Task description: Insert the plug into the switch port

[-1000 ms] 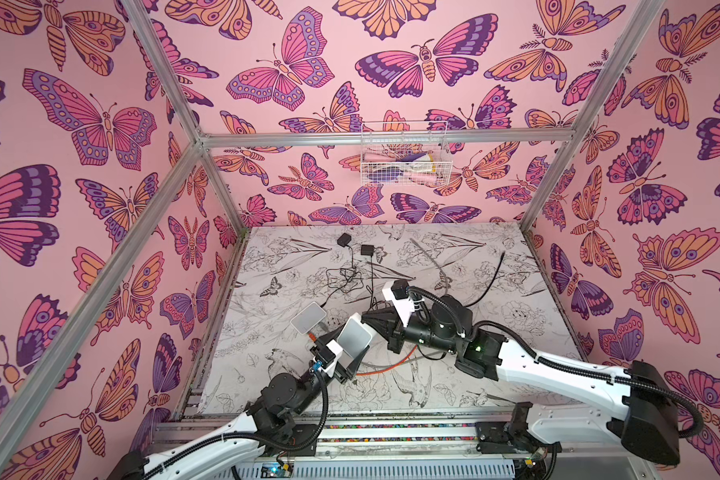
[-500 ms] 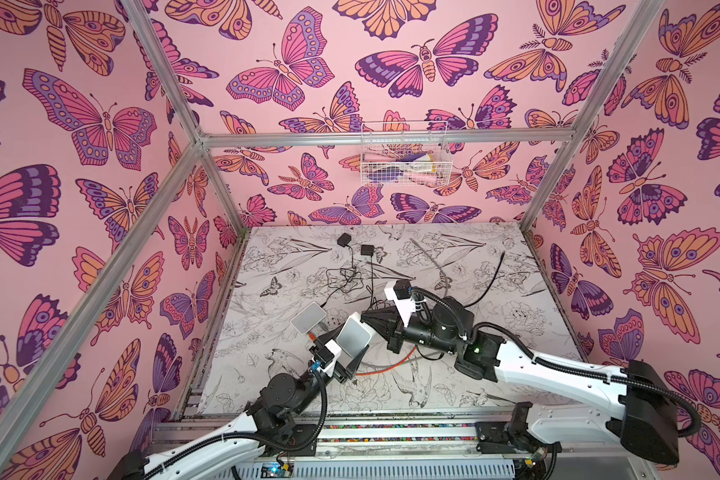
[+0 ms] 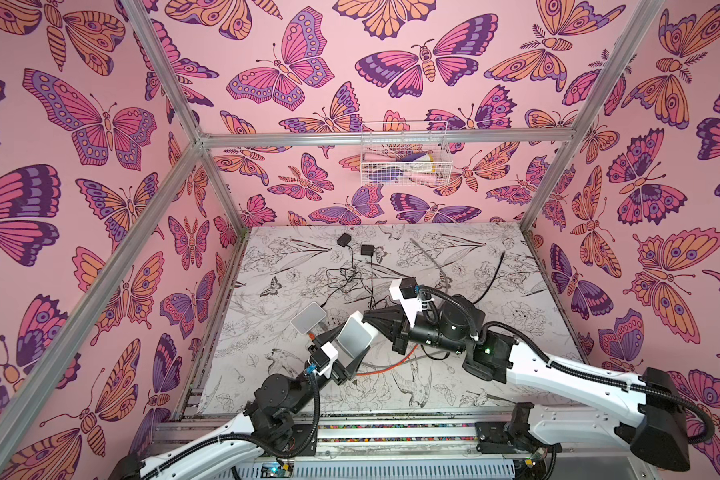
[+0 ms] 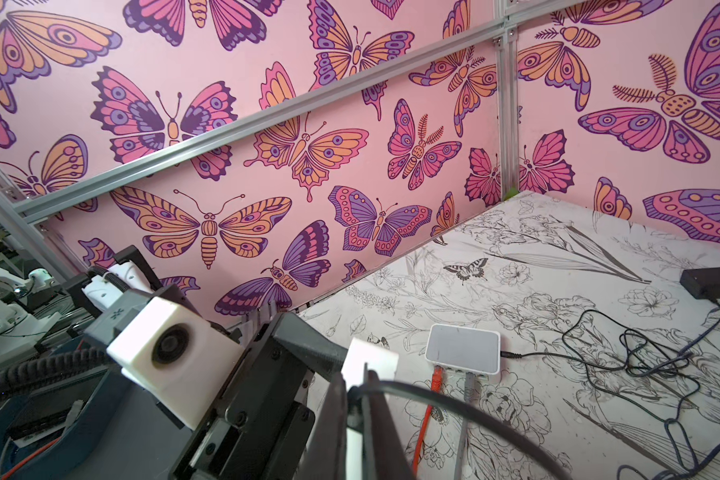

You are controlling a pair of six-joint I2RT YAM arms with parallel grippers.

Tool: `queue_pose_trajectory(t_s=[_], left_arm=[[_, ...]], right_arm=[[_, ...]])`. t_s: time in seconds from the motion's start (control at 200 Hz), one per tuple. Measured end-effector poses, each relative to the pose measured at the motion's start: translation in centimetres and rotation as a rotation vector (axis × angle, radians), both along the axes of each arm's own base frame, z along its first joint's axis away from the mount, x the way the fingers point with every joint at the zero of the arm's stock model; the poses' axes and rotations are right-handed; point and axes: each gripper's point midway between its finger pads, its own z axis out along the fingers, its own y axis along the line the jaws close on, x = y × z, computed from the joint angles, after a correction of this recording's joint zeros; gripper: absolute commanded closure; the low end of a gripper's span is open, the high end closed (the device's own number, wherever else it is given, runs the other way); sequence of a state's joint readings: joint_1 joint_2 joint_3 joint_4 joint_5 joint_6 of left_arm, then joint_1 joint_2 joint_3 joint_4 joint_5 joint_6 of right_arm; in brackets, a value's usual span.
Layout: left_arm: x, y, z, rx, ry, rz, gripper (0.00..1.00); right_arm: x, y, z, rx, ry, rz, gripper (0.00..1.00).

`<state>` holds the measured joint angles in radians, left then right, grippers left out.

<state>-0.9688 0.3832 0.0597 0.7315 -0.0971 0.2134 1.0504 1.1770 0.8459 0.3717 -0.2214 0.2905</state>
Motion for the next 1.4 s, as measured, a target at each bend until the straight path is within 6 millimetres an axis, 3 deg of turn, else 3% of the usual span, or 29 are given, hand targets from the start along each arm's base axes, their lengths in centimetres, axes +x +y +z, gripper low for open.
queue_pose_trajectory(t_s=[1.022, 1.398], left_arm=[[-0.2, 1.0, 0.5, -0.023, -0.014, 0.022, 1.00], [-0.1, 1.3, 1.4, -0.033, -0.033, 0.038, 1.00]], right_arm=[[0.0, 1.2, 0.2, 0.048, 0.003, -0.002, 1.00], [-0.1, 1.7, 1.1, 0.076, -0.011, -0.004, 1.00]])
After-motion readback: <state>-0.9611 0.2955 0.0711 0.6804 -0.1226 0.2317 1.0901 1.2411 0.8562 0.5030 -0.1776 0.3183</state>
